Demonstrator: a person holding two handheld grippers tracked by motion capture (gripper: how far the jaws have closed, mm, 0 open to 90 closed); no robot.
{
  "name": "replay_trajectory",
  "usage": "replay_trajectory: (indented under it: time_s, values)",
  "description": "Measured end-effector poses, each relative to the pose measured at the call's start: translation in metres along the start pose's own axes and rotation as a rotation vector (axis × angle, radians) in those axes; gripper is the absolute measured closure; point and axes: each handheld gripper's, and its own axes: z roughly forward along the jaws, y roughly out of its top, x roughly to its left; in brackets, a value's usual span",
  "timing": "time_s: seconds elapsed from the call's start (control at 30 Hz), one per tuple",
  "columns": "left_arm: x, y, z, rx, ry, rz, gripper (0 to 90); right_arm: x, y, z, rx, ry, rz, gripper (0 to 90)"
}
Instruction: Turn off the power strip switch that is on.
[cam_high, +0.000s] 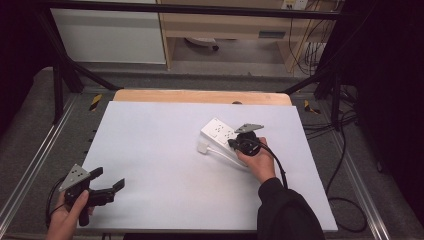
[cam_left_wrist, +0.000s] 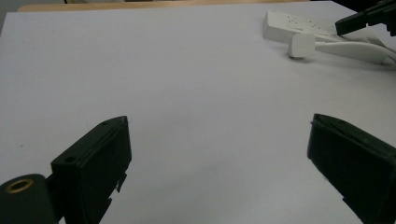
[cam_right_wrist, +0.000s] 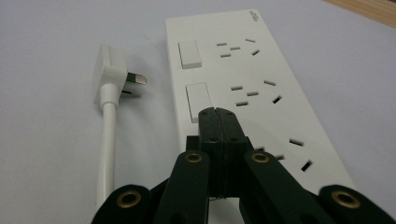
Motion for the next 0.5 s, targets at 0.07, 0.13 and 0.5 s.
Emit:
replay_trajectory:
  time_s: [0.07,0.13,0.5]
  values:
    - [-0.0001,0.0,-0.0001,0.0,-0.001,0.0,6.1,0.0,0.0001,0.0,0.0,-0.002,-0.004,90.0]
    - [0.0,0.0,-0.0001,0.001,0.0,0.001,6.1,0.0001,-0.0002,-0.0001,0.0,0.0,-0.001,90.0]
    - [-0.0003,-0.0001,0.0002,0.001,-0.002,-0.001,6.1,0.0003,-0.0012,0.0013,0.0,-0.004,0.002,90.0]
